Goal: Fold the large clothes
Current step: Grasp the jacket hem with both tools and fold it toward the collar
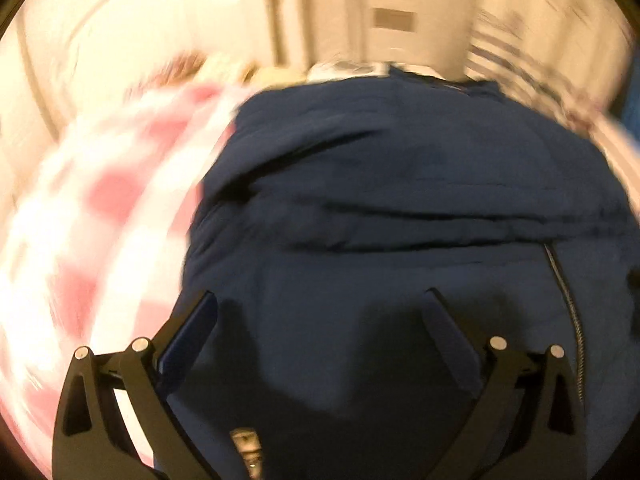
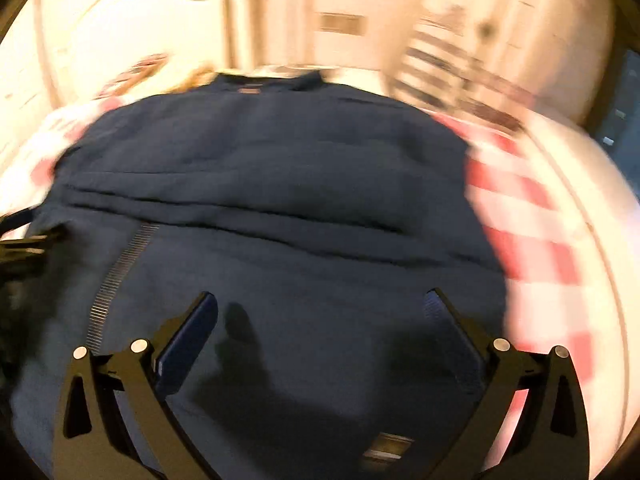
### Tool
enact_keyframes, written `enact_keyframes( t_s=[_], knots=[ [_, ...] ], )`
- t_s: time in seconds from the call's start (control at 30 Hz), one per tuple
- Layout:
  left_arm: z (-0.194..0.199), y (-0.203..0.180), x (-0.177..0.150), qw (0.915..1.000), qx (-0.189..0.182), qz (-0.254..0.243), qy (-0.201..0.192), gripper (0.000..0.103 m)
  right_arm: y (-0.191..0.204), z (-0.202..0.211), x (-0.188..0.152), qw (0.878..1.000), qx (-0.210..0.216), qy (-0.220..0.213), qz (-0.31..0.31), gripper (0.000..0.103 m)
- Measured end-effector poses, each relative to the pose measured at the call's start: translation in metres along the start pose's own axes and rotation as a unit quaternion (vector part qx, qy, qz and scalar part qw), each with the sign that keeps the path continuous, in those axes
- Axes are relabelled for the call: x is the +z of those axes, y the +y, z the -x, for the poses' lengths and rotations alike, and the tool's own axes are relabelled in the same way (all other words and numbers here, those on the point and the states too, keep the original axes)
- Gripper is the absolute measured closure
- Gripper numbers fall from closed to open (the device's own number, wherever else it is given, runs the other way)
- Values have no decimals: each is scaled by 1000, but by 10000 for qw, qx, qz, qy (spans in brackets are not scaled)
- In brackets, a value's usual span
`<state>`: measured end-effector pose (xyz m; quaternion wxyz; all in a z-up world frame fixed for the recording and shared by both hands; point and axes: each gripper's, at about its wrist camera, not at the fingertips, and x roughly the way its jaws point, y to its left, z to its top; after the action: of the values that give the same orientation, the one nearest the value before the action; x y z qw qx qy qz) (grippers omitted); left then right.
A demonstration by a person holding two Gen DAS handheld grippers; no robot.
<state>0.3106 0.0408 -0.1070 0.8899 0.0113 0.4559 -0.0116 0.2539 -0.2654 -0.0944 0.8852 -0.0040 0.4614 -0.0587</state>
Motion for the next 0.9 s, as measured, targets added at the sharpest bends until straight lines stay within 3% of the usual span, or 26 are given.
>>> enact_keyframes(
  t_s=[0.07, 0.13, 0.23, 0.3, 0.4, 0.5, 0.63, 0.67, 0.73, 0.83, 0.9],
  knots=[
    [-6, 19, -2, 9992, -108, 350, 185, 2, -23, -13, -15, 9990, 378, 5, -247, 4],
    [-7, 20, -1, 9990, -200, 331, 211, 2, -27, -9, -16, 9980, 470, -25, -422, 4],
    [-8, 9, -1, 9996, 146, 75, 237, 2, -15, -10, -15, 9997, 165, 4, -196, 4],
    [-6, 6, -1, 9995, 247, 36, 173, 2, -19, -5, -20, 9994, 231, -51, -255, 4],
    [9, 1, -8, 9980, 608, 60, -130, 3, -21, 21, -29, 9981, 153, -312, -511, 4],
    [39, -13, -26, 9989, 173, -155, -408, 2, -3, 56, -41, 9960, 577, -644, -212, 4],
    [63, -57, -54, 9937, -340, -892, -585, 2, 46, 72, -63, 9911, 913, -551, 803, 4],
    [59, -73, -65, 9904, -392, -1235, -484, 2, 59, 66, -71, 9889, 1008, -376, 1022, 4],
    [47, -92, -77, 9842, 26, -1715, -443, 2, 76, 48, -83, 9870, 845, -31, 1367, 5],
    [46, -88, -74, 9863, -89, -1609, -343, 2, 74, 52, -82, 9883, 915, 26, 1222, 4],
    [47, -70, -69, 9918, -254, -1249, -133, 2, 70, 54, -83, 9899, 876, 61, 1112, 5]
  ],
)
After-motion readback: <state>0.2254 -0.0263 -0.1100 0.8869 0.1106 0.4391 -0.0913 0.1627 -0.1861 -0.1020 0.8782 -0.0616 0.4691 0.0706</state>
